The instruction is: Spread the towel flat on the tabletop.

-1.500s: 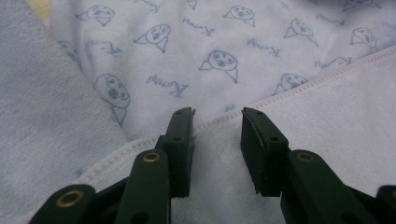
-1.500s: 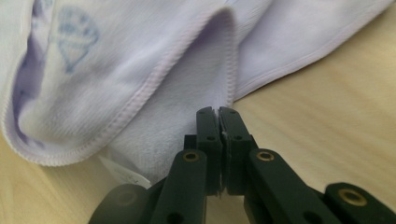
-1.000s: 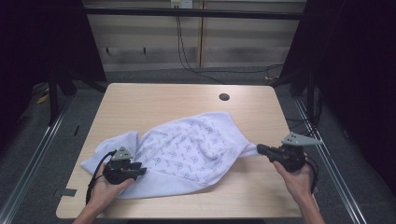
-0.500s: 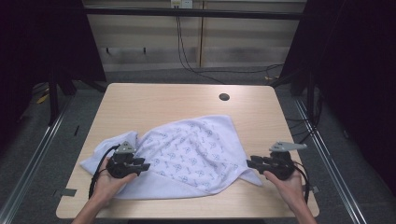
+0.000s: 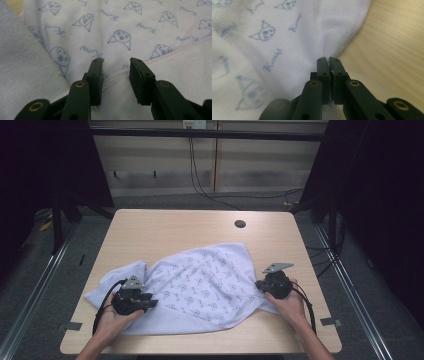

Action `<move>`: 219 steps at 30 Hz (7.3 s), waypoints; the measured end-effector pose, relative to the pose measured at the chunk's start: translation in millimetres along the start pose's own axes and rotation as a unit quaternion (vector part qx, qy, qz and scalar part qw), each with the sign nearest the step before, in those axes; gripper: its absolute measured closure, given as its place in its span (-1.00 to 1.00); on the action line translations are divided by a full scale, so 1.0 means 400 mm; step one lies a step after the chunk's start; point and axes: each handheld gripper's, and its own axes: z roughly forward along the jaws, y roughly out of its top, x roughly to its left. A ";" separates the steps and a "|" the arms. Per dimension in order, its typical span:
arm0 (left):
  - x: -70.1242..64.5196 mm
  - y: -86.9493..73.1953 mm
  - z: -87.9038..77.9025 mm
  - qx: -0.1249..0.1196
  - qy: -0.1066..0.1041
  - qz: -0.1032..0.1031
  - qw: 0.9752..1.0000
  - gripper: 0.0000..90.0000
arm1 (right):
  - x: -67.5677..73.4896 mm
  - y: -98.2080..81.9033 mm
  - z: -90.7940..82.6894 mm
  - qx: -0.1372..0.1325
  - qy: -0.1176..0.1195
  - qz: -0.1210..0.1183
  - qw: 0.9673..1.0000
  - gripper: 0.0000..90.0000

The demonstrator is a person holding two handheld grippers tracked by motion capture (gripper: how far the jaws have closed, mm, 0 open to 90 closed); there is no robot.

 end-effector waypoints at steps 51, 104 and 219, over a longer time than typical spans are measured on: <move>0.079 0.108 0.065 0.043 -0.013 0.023 0.999 0.85 | 0.029 0.001 0.004 -0.004 0.003 0.029 1.000 0.61; -0.022 0.098 0.087 -0.032 -0.022 0.023 0.999 0.54 | 0.082 0.051 0.032 -0.016 0.005 -0.005 1.000 0.26; -0.272 -0.039 -0.287 -0.174 -0.232 0.112 0.951 0.43 | 0.185 -0.209 -0.532 -0.208 0.137 0.003 0.969 0.54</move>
